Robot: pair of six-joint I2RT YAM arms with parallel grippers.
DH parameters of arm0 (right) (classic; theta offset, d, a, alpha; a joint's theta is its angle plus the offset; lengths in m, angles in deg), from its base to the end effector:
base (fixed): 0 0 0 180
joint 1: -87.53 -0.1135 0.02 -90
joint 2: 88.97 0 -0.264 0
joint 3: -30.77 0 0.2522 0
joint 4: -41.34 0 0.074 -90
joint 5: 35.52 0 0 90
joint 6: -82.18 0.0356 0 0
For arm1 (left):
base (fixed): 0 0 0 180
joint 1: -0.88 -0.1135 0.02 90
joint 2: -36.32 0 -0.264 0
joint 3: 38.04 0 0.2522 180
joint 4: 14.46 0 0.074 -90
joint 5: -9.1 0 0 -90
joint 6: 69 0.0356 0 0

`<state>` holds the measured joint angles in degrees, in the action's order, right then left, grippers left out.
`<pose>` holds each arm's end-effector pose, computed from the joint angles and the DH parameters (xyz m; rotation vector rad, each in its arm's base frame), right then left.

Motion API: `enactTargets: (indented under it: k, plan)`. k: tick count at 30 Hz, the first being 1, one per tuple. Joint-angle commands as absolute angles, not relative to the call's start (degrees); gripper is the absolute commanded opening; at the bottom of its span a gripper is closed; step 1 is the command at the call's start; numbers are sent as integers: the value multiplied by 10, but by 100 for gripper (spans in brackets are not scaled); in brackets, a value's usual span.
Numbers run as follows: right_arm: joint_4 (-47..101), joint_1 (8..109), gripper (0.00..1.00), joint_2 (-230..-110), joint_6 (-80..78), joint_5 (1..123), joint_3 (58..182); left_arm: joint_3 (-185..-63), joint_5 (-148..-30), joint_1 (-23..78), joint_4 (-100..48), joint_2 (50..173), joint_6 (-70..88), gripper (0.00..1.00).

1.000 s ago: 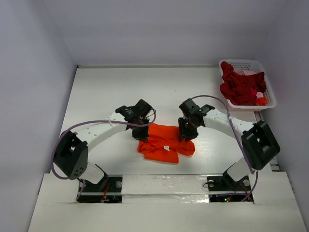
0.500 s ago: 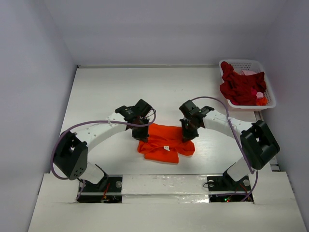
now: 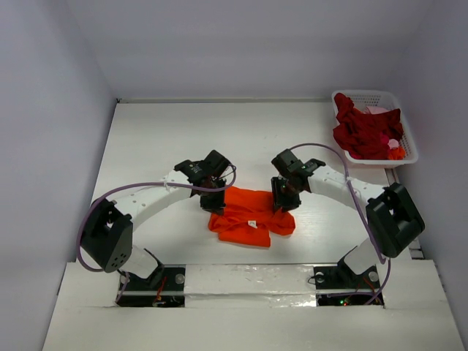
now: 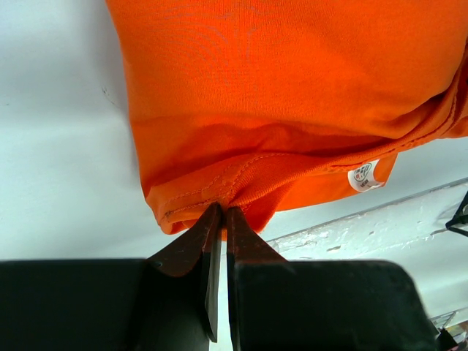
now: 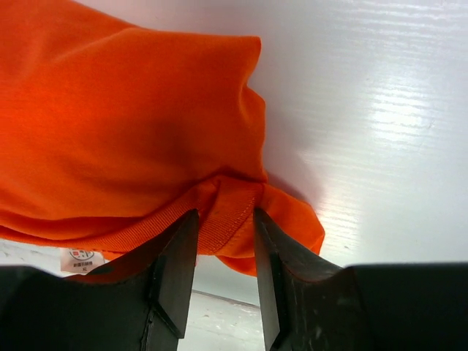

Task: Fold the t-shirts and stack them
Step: Smooth out wrinkles on the folded tshirt

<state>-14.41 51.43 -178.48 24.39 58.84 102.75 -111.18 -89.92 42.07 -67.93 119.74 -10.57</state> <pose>0.2325 0.1729 0.1967 -0.1156 2.9218 0.3334 0.2117 -0.1927 0.2329 0.2871 2.7957 -0.5671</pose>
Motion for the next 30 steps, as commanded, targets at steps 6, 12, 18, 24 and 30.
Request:
enactTargets:
  k: [6,12,18,24,30]
  plan:
    - [-140,510,42,-1792,241,569,1055,-1112,-903,424,-685,1169,-110,0]
    - [-119,510,42,-1811,243,570,1040,-1113,-901,424,-685,1167,-110,0]
    - [-105,510,40,-1825,244,570,1033,-1113,-900,424,-686,1167,-110,0]
    - [-106,510,17,-1827,243,564,1032,-1114,-901,424,-685,1167,-110,0]
    - [-113,510,0,-1813,245,555,1032,-1114,-901,424,-684,1168,-110,0]
